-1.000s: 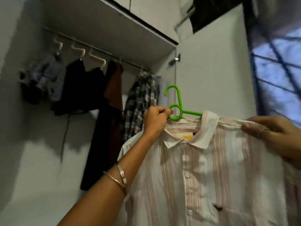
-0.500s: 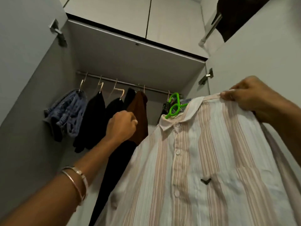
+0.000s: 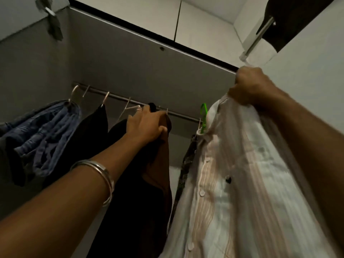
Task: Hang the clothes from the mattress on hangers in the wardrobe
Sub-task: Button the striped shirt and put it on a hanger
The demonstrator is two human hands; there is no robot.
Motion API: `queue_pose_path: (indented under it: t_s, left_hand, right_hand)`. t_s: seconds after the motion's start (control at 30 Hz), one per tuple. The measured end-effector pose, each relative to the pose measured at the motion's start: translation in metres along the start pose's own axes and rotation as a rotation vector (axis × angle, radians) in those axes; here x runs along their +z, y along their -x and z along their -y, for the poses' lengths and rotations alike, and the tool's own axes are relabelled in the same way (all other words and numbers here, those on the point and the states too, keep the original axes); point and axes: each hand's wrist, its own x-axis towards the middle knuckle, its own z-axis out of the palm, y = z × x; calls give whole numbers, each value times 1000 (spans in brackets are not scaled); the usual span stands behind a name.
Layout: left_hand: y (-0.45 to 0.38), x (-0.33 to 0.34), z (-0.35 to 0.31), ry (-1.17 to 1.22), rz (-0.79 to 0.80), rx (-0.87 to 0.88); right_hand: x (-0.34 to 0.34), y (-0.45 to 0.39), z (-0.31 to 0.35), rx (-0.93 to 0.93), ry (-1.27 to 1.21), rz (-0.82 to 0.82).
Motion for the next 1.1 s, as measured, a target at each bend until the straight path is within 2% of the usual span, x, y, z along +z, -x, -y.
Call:
queue_pose_path:
  t_s: [0.13,0.27,0.4,0.53,0.73,0.83,0.97,1.1]
  left_hand:
    - [-14,21,11,-37,1,29]
    - [-26,44,26,-62,-35,58]
    - [-43,59,34,-48,-121,101]
    - [-62,69,38,-4,-264,69]
    - [-68,77,33,-50,-434,125]
    - [-66,78,30,-29,-449,106]
    - [-61,75,15,48,-352,29]
    - [-62,73,-2,197,-296,-57]
  right_hand:
    - [64,-13,15,74,-161,-57]
    - [119,-27,25,178,-135,-57]
    - [151,-50,26,225,-140,-108]
    - [169,-75,28,200,-131,-170]
    - [196,-92,29,169,-125,-55]
    - [204,-93,20,184,-129,-8]
    - [198,-93,13,200,-182,65]
    - [186,-88,6,168,-216,45]
